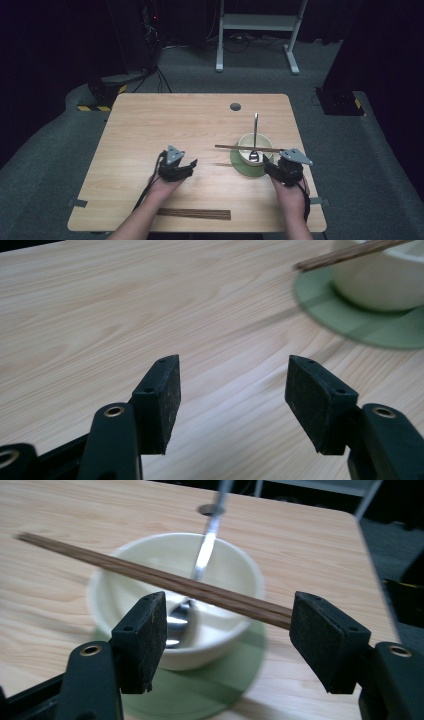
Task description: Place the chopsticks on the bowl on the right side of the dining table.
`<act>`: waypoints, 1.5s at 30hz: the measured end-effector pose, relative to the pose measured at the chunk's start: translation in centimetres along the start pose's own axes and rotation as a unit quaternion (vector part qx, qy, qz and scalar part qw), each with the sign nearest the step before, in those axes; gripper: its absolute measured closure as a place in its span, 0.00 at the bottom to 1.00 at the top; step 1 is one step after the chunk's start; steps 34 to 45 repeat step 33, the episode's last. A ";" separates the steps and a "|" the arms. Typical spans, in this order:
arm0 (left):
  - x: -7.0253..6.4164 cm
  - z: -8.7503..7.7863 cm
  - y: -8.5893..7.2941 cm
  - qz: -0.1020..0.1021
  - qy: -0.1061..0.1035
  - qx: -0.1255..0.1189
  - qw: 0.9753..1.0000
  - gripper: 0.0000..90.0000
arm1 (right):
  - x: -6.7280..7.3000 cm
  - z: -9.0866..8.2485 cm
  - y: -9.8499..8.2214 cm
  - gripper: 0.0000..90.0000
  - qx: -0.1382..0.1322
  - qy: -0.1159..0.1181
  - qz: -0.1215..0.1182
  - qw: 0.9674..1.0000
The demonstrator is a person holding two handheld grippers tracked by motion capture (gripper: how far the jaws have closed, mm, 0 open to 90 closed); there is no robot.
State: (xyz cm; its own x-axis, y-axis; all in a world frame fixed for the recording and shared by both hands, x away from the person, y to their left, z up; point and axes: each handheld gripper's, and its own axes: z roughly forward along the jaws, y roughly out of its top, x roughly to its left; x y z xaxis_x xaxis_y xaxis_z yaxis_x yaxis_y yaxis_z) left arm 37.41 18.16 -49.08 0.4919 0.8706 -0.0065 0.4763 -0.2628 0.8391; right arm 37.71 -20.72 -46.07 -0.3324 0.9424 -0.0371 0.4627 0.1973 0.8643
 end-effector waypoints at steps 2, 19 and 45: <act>1.8 -1.7 -1.1 -0.004 0.010 0.003 1.000 0.42 | 1.2 -0.1 0.2 0.33 -0.002 0.010 -0.007 1.000; 10.8 -8.9 -10.3 -0.027 0.056 0.085 0.994 0.19 | 7.2 -0.2 -5.3 0.35 0.072 0.096 -0.048 0.992; 11.0 -8.6 -10.1 -0.037 0.048 0.089 0.994 0.16 | 5.2 1.0 -6.5 0.28 0.120 0.075 -0.043 0.989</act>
